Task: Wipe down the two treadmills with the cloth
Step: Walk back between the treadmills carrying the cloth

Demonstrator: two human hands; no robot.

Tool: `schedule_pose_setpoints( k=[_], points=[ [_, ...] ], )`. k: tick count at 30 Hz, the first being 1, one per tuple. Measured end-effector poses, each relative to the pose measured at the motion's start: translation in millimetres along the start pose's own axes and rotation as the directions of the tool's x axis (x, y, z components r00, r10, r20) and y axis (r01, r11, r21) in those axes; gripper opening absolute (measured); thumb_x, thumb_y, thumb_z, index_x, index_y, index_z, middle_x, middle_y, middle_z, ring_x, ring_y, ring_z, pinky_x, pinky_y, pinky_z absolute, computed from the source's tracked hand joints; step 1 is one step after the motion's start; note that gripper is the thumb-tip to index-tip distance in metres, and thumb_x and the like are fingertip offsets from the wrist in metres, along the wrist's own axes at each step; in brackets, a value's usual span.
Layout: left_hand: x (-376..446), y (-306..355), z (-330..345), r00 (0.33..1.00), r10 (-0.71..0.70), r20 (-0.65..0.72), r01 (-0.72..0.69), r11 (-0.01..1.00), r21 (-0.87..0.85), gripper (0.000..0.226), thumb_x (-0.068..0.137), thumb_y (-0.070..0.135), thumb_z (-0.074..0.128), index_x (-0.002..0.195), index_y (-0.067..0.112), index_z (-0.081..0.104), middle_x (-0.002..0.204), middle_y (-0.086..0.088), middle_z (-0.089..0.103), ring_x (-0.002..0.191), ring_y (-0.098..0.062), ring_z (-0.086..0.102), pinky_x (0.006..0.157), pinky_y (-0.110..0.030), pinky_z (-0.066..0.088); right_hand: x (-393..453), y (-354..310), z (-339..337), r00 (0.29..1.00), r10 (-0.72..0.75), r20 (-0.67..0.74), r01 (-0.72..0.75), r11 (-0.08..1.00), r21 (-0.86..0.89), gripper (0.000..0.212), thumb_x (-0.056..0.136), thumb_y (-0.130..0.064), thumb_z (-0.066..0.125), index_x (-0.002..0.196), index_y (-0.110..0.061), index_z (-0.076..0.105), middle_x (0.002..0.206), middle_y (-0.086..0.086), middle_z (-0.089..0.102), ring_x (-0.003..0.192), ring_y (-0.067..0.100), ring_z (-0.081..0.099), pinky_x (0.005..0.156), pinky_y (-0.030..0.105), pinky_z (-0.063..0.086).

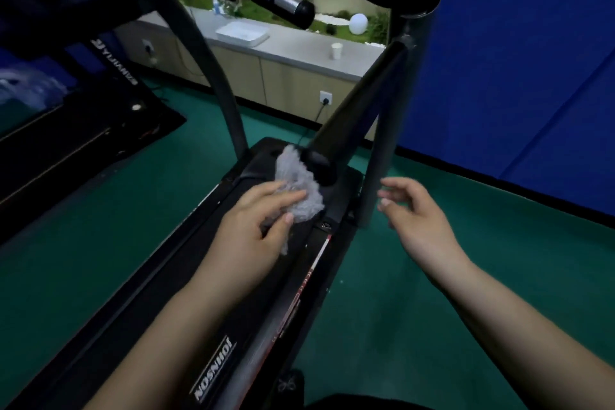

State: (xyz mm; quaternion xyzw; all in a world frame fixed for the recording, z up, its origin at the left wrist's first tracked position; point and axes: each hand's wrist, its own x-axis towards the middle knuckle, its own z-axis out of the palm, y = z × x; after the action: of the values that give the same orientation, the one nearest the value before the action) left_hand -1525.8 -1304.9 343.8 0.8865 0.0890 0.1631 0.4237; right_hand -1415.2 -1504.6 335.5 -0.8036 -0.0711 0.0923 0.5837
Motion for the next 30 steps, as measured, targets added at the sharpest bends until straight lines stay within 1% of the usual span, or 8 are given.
schedule_pose_setpoints(
  k=[3, 5, 6, 10, 16, 21, 24, 30],
  points=[
    [-42.6, -13.0, 16.4, 0.946, -0.321, 0.038, 0.315, 0.942, 0.117, 0.029, 0.090, 0.021, 0.065, 0.112, 0.039, 0.067, 0.112, 0.011, 0.065, 0.084, 0.012, 0.058, 0.079, -0.011, 0.047, -25.9, 26.5, -15.1, 0.988, 0.006, 0.152, -0.005, 1.000, -0.008, 0.028, 0.090, -0.007, 0.059, 0.098, -0.034, 0.059, 0.104, 0.000, 0.067, 0.086, 0.015, 0.063, 0.076, 0.020, 0.048],
    [-77.4, -15.7, 25.6, 0.857, -0.513, 0.059, 0.508, 0.858, 0.078, 0.024, 0.089, 0.023, 0.065, 0.109, 0.036, 0.068, 0.086, 0.009, 0.068, 0.052, 0.002, 0.058, 0.051, -0.011, 0.043, -43.3, 43.0, -20.9, 0.964, 0.007, 0.265, 0.000, 1.000, -0.027, 0.027, 0.089, -0.005, 0.060, 0.099, -0.031, 0.060, 0.103, 0.000, 0.067, 0.083, 0.010, 0.062, 0.073, 0.013, 0.048],
    [-96.4, -17.2, 29.0, 0.827, -0.559, 0.054, 0.556, 0.828, 0.071, 0.022, 0.089, 0.023, 0.065, 0.109, 0.033, 0.069, 0.077, 0.011, 0.065, 0.044, 0.002, 0.054, 0.044, -0.010, 0.039, -52.2, 50.8, -22.8, 0.947, 0.010, 0.321, 0.006, 0.999, -0.050, 0.025, 0.089, -0.004, 0.060, 0.100, -0.027, 0.061, 0.103, 0.001, 0.067, 0.080, 0.006, 0.062, 0.072, 0.010, 0.047],
    [-173.4, -18.0, 30.5, 0.759, -0.650, -0.043, 0.650, 0.750, 0.125, 0.023, 0.086, 0.033, 0.068, 0.110, 0.034, 0.068, 0.091, 0.014, 0.069, 0.064, 0.008, 0.061, 0.055, -0.005, 0.040, -85.9, 78.5, -24.0, 0.857, 0.043, 0.513, 0.041, 0.988, -0.150, 0.022, 0.089, -0.001, 0.061, 0.105, -0.016, 0.062, 0.100, 0.004, 0.067, 0.066, -0.010, 0.057, 0.067, 0.004, 0.044],
    [-279.7, -6.2, 12.2, 0.620, -0.757, -0.206, 0.782, 0.618, 0.083, 0.023, 0.084, 0.031, 0.070, 0.105, 0.038, 0.064, 0.100, 0.010, 0.066, 0.079, 0.007, 0.057, 0.061, -0.004, 0.037, -135.8, 98.5, -5.9, 0.727, 0.066, 0.683, 0.108, 0.972, -0.209, 0.024, 0.087, -0.005, 0.064, 0.099, -0.027, 0.063, 0.096, -0.002, 0.069, 0.083, 0.012, 0.065, 0.072, 0.007, 0.045],
    [-363.7, 3.2, 1.2, 0.521, -0.800, -0.297, 0.842, 0.540, 0.024, 0.024, 0.082, 0.032, 0.071, 0.099, 0.042, 0.058, 0.106, 0.006, 0.064, 0.088, -0.007, 0.061, 0.069, -0.017, 0.041, -185.7, 98.5, 24.0, 0.606, 0.017, 0.795, 0.233, 0.952, -0.198, 0.027, 0.086, -0.009, 0.066, 0.096, -0.033, 0.063, 0.093, -0.005, 0.068, 0.075, 0.009, 0.061, 0.074, 0.017, 0.047],
    [-422.0, 11.1, -3.5, 0.464, -0.818, -0.340, 0.866, 0.499, -0.018, 0.024, 0.081, 0.033, 0.071, 0.099, 0.044, 0.058, 0.104, 0.007, 0.064, 0.088, -0.007, 0.060, 0.069, -0.020, 0.042, -227.6, 97.2, 44.7, 0.540, 0.007, 0.842, 0.275, 0.944, -0.185, 0.025, 0.086, -0.009, 0.066, 0.097, -0.031, 0.064, 0.092, -0.004, 0.066, 0.073, 0.010, 0.057, 0.072, 0.016, 0.046],
    [-556.5, 30.0, -15.5, 0.315, -0.860, -0.401, 0.898, 0.407, -0.168, 0.023, 0.080, 0.031, 0.071, 0.098, 0.042, 0.060, 0.095, 0.008, 0.066, 0.076, -0.007, 0.062, 0.058, -0.019, 0.043, -338.7, 101.5, 89.2, 0.416, 0.023, 0.909, 0.349, 0.919, -0.183, 0.022, 0.087, -0.014, 0.066, 0.099, -0.032, 0.063, 0.093, -0.004, 0.066, 0.084, 0.027, 0.063, 0.084, 0.038, 0.051]
  ],
)
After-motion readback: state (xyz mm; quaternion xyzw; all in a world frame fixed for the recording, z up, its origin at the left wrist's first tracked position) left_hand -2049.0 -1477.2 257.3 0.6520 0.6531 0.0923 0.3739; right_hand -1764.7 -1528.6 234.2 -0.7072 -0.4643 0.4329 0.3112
